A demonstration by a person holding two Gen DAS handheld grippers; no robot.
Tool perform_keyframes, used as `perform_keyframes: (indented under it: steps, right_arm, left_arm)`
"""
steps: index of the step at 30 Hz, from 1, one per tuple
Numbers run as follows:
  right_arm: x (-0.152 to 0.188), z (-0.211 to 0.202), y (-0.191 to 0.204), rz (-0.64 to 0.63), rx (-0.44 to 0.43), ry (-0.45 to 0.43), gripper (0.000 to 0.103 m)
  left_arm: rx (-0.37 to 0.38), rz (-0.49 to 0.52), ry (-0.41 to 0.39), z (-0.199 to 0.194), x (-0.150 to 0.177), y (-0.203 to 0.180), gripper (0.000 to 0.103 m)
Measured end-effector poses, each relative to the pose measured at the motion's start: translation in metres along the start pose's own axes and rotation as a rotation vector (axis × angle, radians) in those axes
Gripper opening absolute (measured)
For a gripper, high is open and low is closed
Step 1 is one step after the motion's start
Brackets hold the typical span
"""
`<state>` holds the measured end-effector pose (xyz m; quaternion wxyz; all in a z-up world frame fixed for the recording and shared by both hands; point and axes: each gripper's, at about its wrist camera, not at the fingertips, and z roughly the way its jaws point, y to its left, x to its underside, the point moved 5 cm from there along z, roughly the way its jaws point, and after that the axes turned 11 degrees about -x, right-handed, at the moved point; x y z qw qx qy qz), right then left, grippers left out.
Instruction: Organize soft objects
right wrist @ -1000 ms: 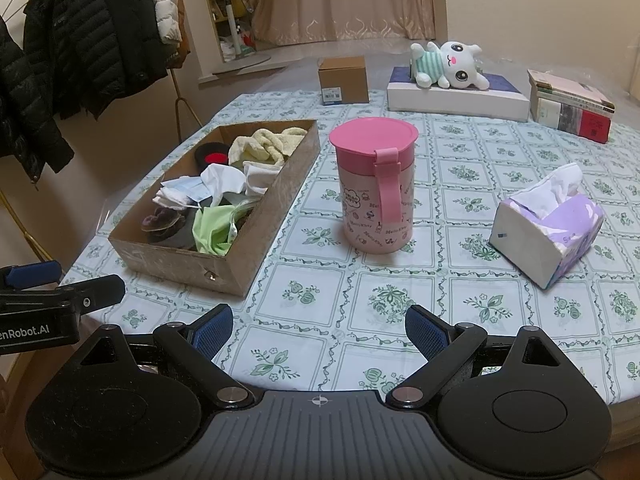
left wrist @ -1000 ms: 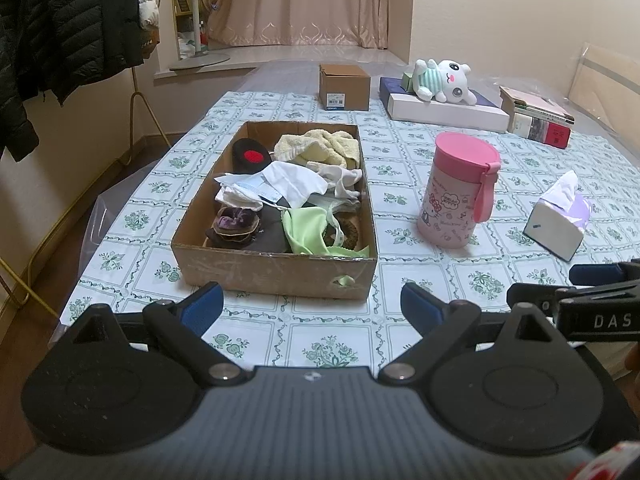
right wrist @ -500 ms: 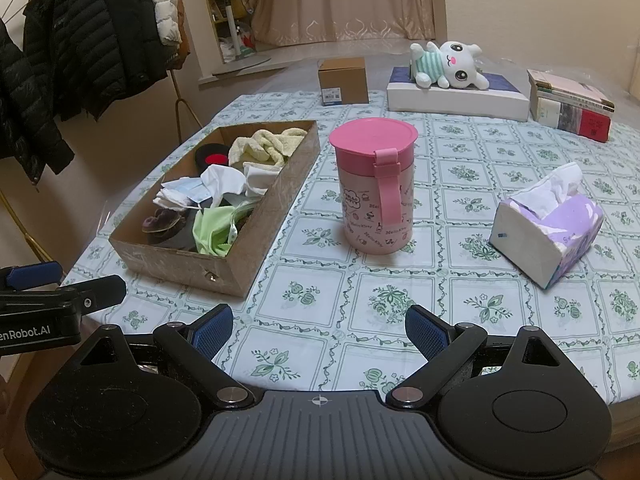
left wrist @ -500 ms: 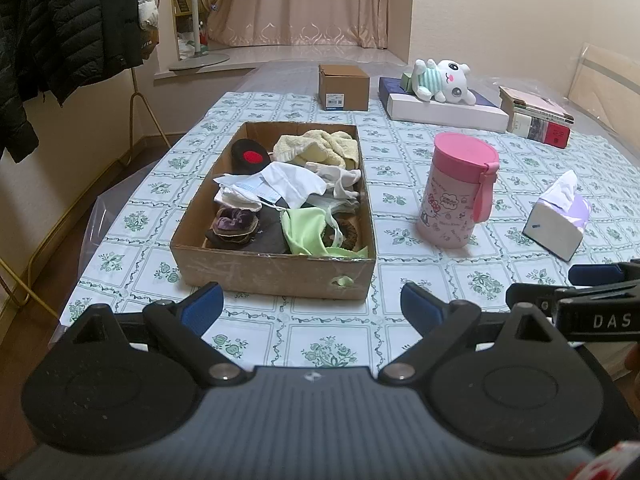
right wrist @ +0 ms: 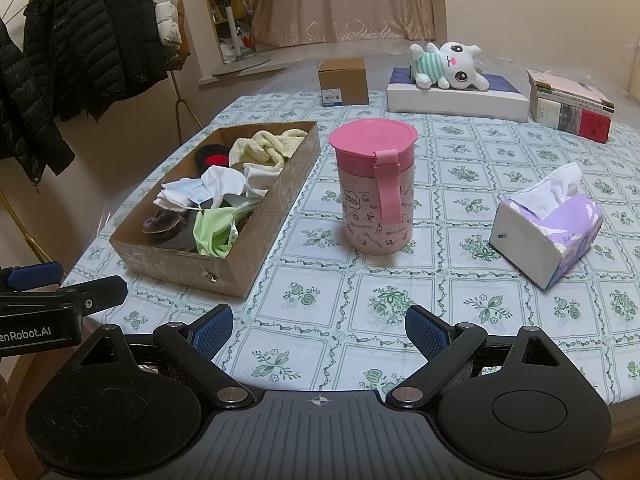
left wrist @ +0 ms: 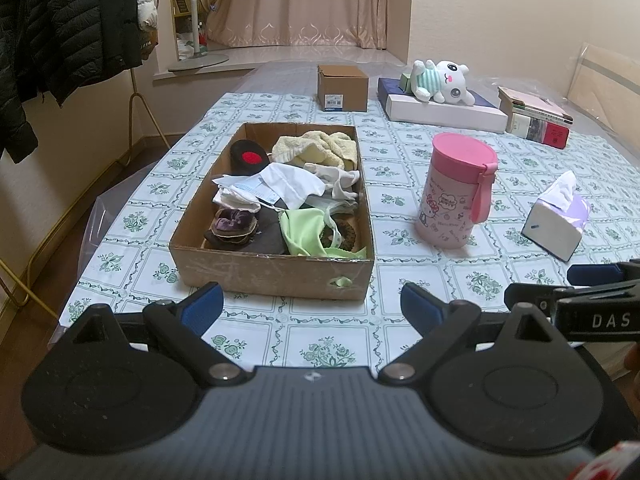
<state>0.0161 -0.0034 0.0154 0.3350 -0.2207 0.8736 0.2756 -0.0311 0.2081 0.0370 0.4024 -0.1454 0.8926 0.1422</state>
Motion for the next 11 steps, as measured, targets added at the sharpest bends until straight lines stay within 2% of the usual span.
perform_keyframes:
  steps: [11]
  right_arm:
    - [0.0002,-0.0002,0.0006,0.0,0.0,0.0,0.093]
  left_arm:
    - [-0.012,0.0,-0.009,-0.0017,-0.0007,-0.0009,0.095]
